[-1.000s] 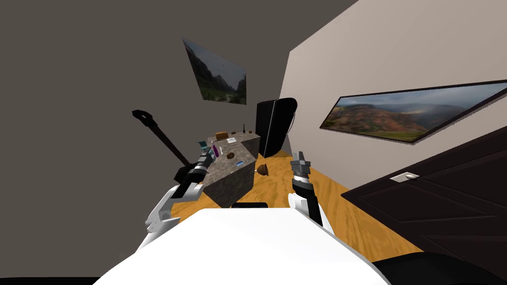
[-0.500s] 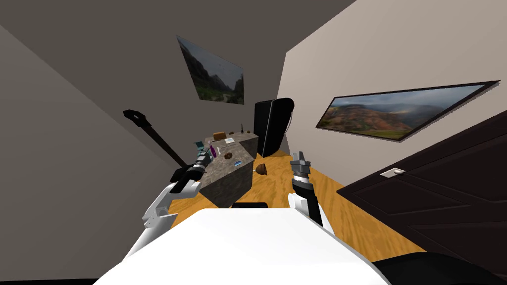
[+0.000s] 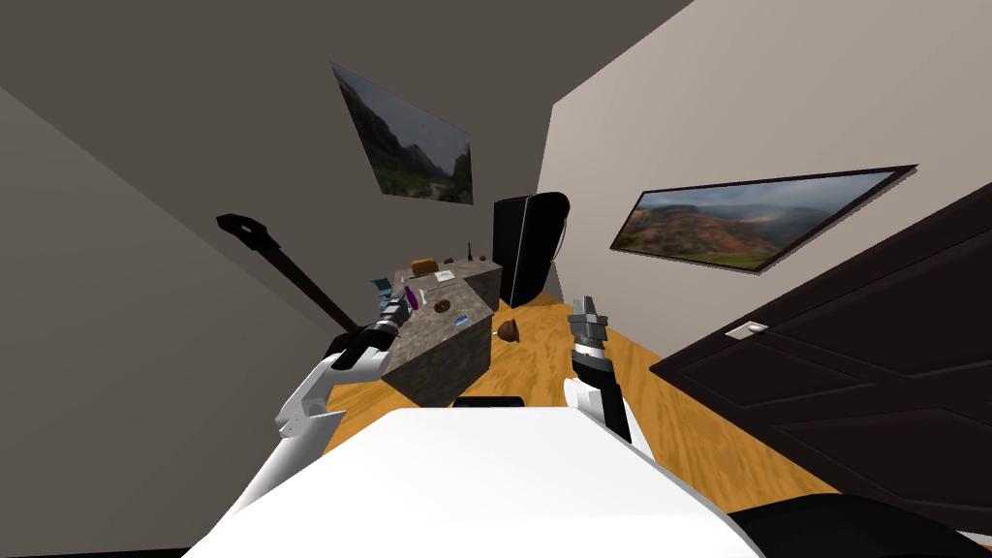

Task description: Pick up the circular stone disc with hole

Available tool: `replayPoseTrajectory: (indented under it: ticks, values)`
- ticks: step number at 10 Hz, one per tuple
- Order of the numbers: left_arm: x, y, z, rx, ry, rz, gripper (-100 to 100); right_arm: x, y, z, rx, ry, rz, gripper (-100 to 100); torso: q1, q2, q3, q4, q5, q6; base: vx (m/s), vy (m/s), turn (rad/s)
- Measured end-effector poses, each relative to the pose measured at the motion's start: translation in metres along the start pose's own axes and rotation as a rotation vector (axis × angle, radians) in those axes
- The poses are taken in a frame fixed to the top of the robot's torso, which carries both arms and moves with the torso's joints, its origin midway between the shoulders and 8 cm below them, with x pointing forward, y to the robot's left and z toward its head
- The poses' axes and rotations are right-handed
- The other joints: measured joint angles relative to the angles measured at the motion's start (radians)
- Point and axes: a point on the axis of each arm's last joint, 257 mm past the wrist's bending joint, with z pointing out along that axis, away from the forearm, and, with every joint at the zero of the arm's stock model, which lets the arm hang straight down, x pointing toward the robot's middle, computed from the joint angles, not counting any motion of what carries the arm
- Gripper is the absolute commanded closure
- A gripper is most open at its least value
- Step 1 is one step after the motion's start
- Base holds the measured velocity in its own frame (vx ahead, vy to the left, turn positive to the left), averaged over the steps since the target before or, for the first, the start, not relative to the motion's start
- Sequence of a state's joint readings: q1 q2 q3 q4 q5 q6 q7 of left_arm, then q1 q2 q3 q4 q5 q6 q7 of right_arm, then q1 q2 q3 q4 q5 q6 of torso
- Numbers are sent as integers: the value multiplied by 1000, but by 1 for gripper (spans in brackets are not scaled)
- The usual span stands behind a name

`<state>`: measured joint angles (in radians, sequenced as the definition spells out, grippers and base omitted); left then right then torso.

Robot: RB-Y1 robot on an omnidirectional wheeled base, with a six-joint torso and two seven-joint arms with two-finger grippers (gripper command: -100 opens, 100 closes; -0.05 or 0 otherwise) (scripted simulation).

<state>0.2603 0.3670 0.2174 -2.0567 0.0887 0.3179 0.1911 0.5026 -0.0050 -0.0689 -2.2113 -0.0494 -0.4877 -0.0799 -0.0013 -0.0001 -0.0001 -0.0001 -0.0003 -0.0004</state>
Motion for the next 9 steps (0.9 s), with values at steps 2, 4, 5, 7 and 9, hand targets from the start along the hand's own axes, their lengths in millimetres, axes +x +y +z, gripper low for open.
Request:
replayPoseTrajectory:
  ticks: [2, 4, 5, 7, 9]
  values:
    - [-16, 11, 4, -53, -22, 0, -100, 0, 0, 0, 0, 0, 0, 0, 0, 0, 0, 0, 0, 0, 3, -21, -15]
    - [-28, 19, 5, -96, -40, 0, -100, 0, 0, 0, 0, 0, 0, 0, 0, 0, 0, 0, 0, 0, 10, -27, -86]
    - [-33, 26, 7, -125, -51, -1, -100, 0, 0, 0, 0, 0, 0, 0, 0, 0, 0, 0, 0, 0, 18, -35, -110]
    - [-50, 38, 9, -182, -78, -5, -100, 0, 0, 0, 0, 0, 0, 0, 0, -1, -1, 0, 0, 0, 15, -23, -22]
    - [-61, 49, 8, -229, -99, -8, -100, 0, 0, 0, 0, 0, 0, 0, 0, -1, 0, 0, 0, 0, 20, -28, -92]
